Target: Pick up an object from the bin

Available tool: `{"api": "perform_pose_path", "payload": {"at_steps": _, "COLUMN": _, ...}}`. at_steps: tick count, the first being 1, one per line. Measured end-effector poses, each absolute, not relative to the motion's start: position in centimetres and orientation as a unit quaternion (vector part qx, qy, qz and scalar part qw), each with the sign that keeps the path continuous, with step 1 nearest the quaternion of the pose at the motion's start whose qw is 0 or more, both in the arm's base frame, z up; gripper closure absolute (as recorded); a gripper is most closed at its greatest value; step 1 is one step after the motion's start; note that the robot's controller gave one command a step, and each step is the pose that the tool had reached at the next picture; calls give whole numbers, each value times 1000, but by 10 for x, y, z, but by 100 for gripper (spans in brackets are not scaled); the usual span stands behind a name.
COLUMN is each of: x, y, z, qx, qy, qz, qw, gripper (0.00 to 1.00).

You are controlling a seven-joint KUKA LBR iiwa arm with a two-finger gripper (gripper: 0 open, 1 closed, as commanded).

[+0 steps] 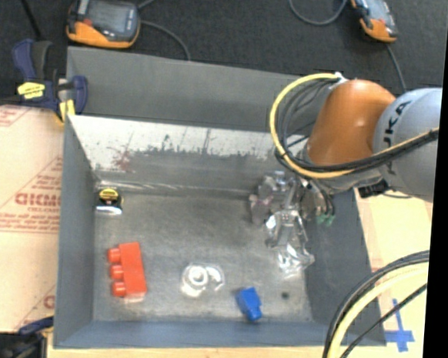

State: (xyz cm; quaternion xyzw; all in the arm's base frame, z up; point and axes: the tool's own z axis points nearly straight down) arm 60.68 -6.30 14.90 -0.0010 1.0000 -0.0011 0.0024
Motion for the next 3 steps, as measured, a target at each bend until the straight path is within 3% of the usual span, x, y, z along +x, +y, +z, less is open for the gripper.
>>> {"api": "perform_pose_path", "payload": {"at_steps": 1, "x": 650, "y": -102, "z": 68, "qx": -38, "qy": 999, "qz": -1, "qw": 3, "gripper": 0}}
{"api": "perform_pose_path", "payload": {"at_steps": 2, "x": 651, "y": -101, "z": 73, "qx": -39, "qy": 999, "qz": -1, "qw": 5, "gripper": 100}}
{"api": "perform_pose_path", "payload": {"at_steps": 3, "x": 638, "y": -82, "z": 203, "qx": -55, "qy": 998, "qz": -2, "qw": 7, "gripper": 100}}
